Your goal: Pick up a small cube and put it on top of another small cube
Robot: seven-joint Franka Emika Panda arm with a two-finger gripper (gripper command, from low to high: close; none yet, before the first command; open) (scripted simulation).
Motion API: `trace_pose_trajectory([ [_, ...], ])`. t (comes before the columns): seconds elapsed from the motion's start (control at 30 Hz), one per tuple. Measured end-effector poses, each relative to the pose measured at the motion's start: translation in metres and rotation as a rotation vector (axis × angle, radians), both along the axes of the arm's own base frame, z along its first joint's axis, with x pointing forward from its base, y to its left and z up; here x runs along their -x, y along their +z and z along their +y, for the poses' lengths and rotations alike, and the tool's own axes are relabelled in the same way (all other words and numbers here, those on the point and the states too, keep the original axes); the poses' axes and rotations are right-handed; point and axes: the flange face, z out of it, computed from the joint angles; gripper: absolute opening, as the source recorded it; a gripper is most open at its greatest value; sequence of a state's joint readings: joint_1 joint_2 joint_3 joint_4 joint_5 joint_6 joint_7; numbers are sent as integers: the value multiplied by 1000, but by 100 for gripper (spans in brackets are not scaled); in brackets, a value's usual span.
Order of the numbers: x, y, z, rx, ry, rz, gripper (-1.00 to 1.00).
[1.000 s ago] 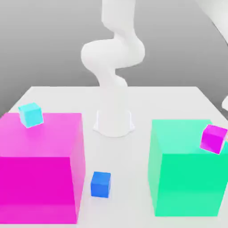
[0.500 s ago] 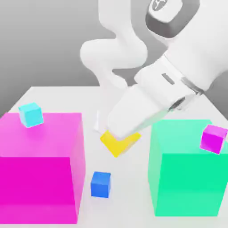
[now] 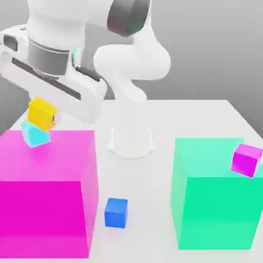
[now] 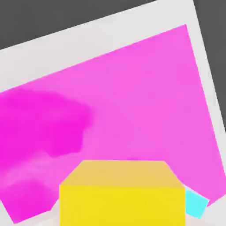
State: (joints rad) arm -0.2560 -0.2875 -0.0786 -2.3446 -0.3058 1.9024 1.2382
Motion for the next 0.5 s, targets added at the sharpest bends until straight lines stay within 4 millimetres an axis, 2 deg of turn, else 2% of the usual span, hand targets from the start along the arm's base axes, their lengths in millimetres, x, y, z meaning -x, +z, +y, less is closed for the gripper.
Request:
trace_pose_trajectory([
  [0.2, 65, 17, -56, -87, -516, -191, -100],
  [0.23, 72, 23, -59, -109, -580, -233, -100],
  [0.3, 76, 9, -62, -128, -630, -267, -100],
  [0.37, 77, -17, -62, -133, -642, -275, -100],
  [0.4, 78, -30, -62, -134, -645, -277, 100],
  [0.5, 78, -30, -62, -134, -645, -277, 100],
])
